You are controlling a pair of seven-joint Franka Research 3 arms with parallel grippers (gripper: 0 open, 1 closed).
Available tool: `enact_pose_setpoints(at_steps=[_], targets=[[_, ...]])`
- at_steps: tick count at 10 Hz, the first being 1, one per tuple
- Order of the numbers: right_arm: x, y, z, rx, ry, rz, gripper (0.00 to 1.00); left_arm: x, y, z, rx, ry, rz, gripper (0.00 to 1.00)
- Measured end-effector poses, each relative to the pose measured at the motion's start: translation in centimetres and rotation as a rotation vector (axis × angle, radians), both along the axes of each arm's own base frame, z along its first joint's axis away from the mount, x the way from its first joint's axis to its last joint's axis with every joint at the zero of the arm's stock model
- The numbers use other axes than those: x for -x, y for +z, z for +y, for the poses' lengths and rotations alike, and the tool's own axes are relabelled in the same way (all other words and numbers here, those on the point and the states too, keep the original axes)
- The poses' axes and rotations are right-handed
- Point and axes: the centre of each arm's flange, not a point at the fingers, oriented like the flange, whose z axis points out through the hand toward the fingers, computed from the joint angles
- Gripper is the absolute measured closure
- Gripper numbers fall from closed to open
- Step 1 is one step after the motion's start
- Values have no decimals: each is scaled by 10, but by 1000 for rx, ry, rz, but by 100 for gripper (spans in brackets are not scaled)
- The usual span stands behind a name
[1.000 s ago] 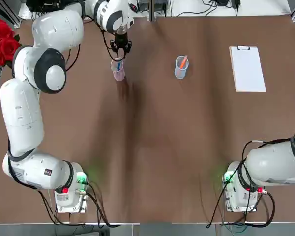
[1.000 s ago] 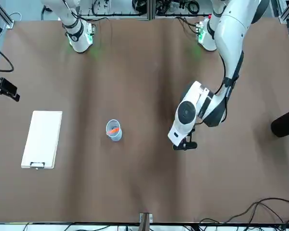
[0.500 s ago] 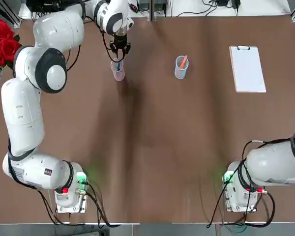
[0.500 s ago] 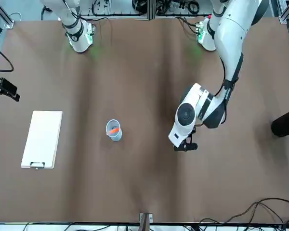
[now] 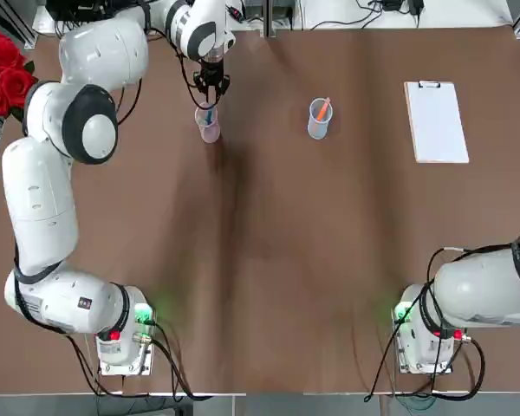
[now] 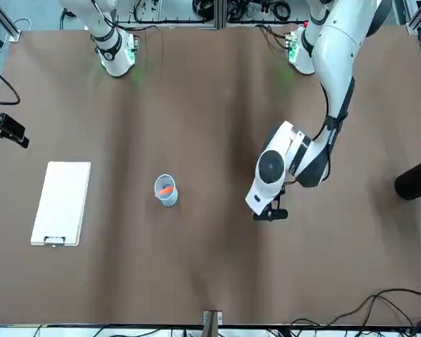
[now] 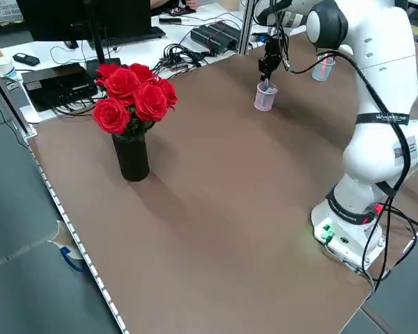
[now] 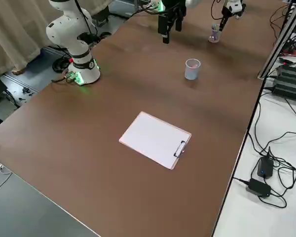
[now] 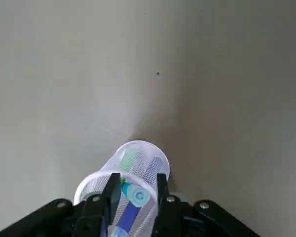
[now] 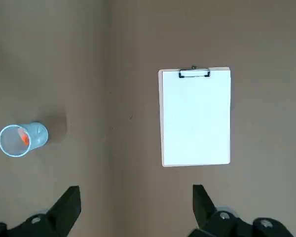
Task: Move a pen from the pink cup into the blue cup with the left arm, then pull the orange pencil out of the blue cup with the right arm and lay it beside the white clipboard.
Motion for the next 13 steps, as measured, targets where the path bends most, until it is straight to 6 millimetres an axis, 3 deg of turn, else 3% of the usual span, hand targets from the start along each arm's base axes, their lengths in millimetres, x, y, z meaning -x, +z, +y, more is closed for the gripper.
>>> enact_pose_setpoints(at_steps=[3,4,7,9,13], targets=[[0,0,0,0,0,0,0,0,0,0,-1,0,1,66],[0,0,0,0,0,0,0,1,0,0,-3,0,3,72],[0,0,0,0,0,0,0,1,-1,0,-5,1,7,75],[0,0,0,0,0,0,0,1,0,0,-5,2,6,82],[0,0,0,0,0,0,0,-2,15,2,2,8,-17,84]])
